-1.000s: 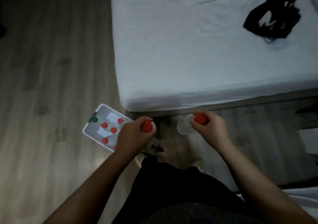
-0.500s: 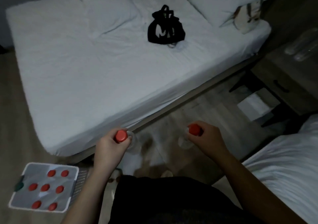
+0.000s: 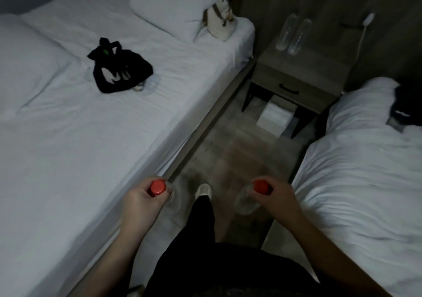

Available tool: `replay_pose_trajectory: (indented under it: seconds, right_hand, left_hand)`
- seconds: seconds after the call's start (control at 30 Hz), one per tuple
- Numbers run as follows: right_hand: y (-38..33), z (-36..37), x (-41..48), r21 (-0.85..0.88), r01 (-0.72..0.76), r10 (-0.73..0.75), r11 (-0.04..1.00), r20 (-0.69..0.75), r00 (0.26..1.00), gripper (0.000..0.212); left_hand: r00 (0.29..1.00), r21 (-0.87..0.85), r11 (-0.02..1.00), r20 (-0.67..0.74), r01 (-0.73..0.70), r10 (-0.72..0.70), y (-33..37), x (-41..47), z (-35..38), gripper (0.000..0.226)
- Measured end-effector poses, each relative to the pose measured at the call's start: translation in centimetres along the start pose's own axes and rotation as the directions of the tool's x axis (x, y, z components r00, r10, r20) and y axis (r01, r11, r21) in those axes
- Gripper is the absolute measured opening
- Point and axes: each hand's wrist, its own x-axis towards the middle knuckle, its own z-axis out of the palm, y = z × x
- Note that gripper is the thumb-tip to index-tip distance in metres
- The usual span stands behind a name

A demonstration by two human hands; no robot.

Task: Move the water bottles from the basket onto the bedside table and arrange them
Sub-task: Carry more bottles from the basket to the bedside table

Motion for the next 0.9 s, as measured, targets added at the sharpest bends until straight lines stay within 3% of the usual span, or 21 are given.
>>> replay_pose_trajectory:
  seconds: [0.2,0.33,0.43,0.63,0.9]
  right_hand:
    - [1.3,-2.7,7.2,0.002,-0.12,0.12,0.993,-0.07,0.99,0.028]
    - [0.2,-4.6,11.9,0.051,-0.181,0.186,0.982,-0.13,0.974,0.017]
    - [-1.0,-6.3,15.6,0.094,-0.212,0.225,0.973,-0.173,0.959,0.021]
    - [-3.2,-9.0,21.7,0.164,-0.224,0.269,0.961,-0.355,0.895,0.025]
    - [-3.2,-13.9,29.0,0.165,-0.211,0.264,0.963,-0.448,0.854,0.022]
  left_hand:
    - [0.98,0.019,0.997,0.188,-0.075,0.07,4.5,9.3,5.0,0.016]
    - [0.944,0.087,0.987,0.313,-0.138,0.105,8.7,16.2,7.9,0.024]
    - [0.911,0.136,0.953,0.357,-0.271,0.208,12.2,21.2,10.0,0.027]
    - [0.832,0.117,0.912,0.468,-0.392,0.298,18.9,29.0,13.4,0.032]
    - [0.802,0.097,0.893,0.491,-0.439,0.341,25.1,34.6,18.3,0.033]
